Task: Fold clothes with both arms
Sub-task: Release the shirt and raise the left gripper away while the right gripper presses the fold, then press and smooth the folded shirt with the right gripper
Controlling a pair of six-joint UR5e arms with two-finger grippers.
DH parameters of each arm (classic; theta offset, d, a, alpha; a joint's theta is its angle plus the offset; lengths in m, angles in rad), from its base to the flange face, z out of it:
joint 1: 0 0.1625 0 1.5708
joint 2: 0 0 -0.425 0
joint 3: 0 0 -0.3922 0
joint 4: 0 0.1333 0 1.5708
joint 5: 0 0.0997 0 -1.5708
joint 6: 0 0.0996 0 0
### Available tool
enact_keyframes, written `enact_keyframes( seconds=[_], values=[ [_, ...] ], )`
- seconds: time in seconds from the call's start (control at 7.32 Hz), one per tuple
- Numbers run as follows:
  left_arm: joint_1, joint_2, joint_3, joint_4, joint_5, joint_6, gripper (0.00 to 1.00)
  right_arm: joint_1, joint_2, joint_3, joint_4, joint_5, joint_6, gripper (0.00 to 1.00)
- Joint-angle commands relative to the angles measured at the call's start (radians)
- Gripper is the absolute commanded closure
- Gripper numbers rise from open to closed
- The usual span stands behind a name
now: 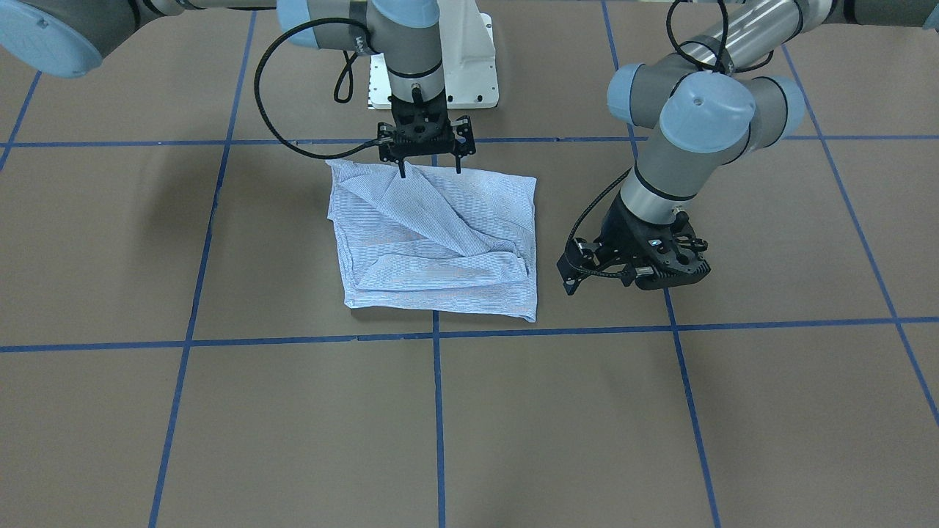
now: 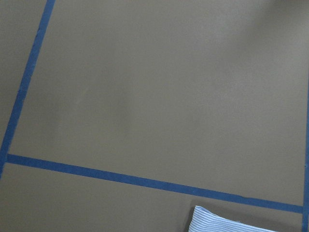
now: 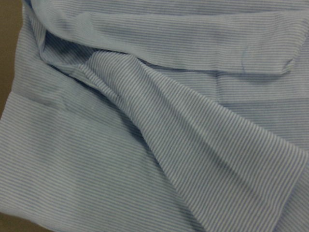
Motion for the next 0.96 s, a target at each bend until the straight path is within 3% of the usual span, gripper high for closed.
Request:
enact_keyframes(
  seconds=[0.0,0.14,0.82],
  values=[
    [0.000,0.004,0.000,-0.001,-0.002,0.000,0.00,-0.036,0.102,-0.108,-0.005,-0.031,0.104,0.00],
    [0.000,0.005,0.000,-0.001,-0.002,0.000,0.00,-0.032,0.116,-0.157,0.009,-0.031,0.115,0.00],
    [0.000,0.004,0.000,0.001,-0.002,-0.001,0.00,-0.013,0.110,-0.226,0.032,-0.032,0.095,0.00]
  ],
)
